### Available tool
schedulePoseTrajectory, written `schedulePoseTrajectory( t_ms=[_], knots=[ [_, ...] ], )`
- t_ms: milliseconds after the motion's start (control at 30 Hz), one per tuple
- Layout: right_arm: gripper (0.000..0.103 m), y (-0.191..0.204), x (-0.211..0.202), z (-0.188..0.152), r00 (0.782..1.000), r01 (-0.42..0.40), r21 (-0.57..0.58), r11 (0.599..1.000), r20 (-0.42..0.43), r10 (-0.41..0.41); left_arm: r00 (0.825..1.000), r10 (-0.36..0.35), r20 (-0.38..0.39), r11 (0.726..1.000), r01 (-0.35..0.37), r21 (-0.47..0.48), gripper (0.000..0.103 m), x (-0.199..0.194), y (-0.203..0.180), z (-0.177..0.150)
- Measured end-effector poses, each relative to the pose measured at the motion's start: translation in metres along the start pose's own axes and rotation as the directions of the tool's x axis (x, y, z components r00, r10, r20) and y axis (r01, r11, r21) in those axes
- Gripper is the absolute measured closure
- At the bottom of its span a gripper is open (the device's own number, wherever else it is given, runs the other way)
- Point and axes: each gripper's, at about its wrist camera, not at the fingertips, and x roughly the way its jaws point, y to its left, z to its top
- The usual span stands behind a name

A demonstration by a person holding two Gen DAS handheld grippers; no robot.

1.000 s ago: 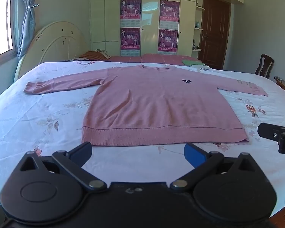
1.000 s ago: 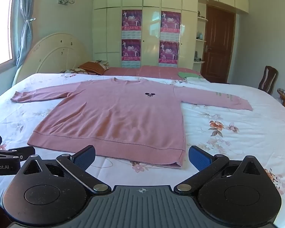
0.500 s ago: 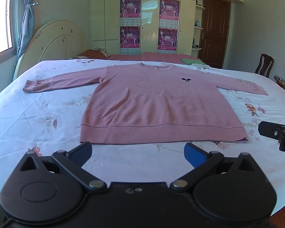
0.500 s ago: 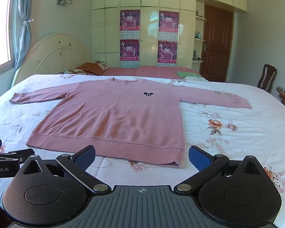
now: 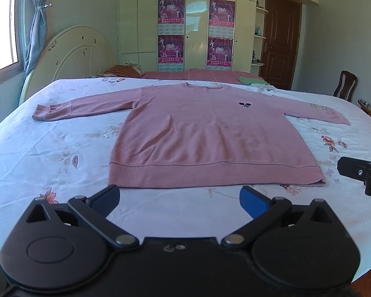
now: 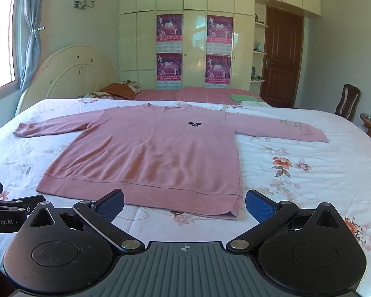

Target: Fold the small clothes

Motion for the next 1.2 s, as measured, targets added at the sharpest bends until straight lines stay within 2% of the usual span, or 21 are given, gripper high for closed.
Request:
schedulePoseTrajectory(
  t_ms=[1200],
  knots=[
    [0.0, -0.004, -0.002, 0.0, 1.0, -0.002, 0.006, 1.0, 0.0, 0.002, 1.0, -0.008, -0.011, 1.0, 0.008, 0.004, 0.0, 0.0, -0.01, 0.0]
  ],
)
